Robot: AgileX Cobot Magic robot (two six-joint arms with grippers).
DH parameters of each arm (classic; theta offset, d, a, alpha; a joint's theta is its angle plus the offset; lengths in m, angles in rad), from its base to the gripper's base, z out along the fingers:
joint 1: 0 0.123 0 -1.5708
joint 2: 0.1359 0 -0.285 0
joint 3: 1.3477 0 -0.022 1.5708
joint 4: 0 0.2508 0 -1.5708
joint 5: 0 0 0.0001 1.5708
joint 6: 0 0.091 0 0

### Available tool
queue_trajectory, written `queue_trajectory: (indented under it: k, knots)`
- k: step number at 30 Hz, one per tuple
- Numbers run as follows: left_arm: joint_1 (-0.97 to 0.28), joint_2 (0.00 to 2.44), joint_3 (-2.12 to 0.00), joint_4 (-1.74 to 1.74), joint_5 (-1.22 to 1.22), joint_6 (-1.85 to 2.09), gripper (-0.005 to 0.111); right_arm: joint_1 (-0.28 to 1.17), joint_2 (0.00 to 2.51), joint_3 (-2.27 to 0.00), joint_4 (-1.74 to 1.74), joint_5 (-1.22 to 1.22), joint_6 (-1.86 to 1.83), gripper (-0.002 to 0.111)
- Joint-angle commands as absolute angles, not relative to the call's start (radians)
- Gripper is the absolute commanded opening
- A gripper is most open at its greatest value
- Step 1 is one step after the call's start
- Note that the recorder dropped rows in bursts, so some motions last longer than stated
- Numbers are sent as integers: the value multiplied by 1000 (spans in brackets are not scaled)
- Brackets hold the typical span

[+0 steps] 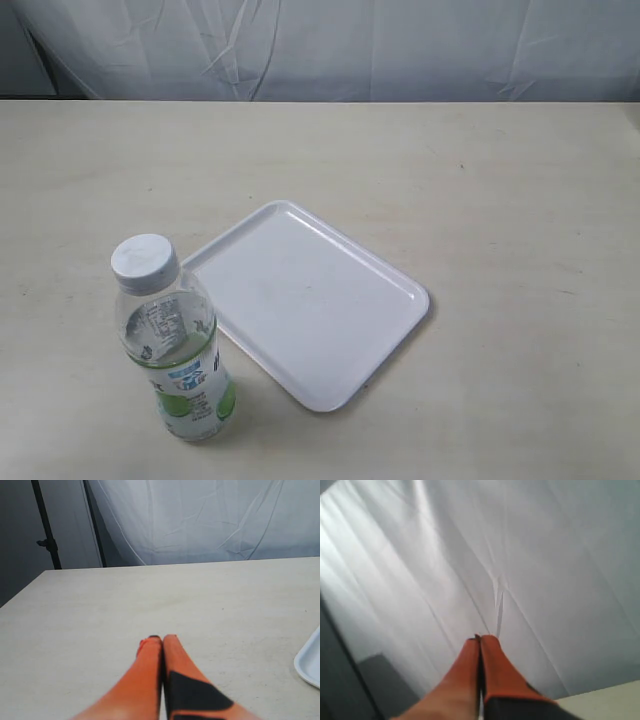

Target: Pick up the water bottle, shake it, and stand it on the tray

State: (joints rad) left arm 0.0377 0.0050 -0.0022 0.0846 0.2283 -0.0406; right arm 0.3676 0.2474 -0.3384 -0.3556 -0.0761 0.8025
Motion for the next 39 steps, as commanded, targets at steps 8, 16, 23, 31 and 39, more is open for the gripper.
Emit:
queue_trajectory:
  k: [8, 16, 23, 31, 39]
  knots:
    - [38, 0, 0, 84, 225, -44, 0, 625, 993, -569, -976, -418, 855, 30]
    - [38, 0, 0, 84, 225, -44, 0, 732, 1251, -699, -1199, -639, 1063, 87]
    - [38, 0, 0, 84, 225, -44, 0, 859, 1314, -753, -1445, -597, 1126, 87]
    - [38, 0, 0, 84, 225, -44, 0, 923, 1392, -763, -1373, -559, 1085, 87]
    - [38, 0, 0, 84, 225, -44, 0, 932, 1510, -763, -1117, -614, 836, 87]
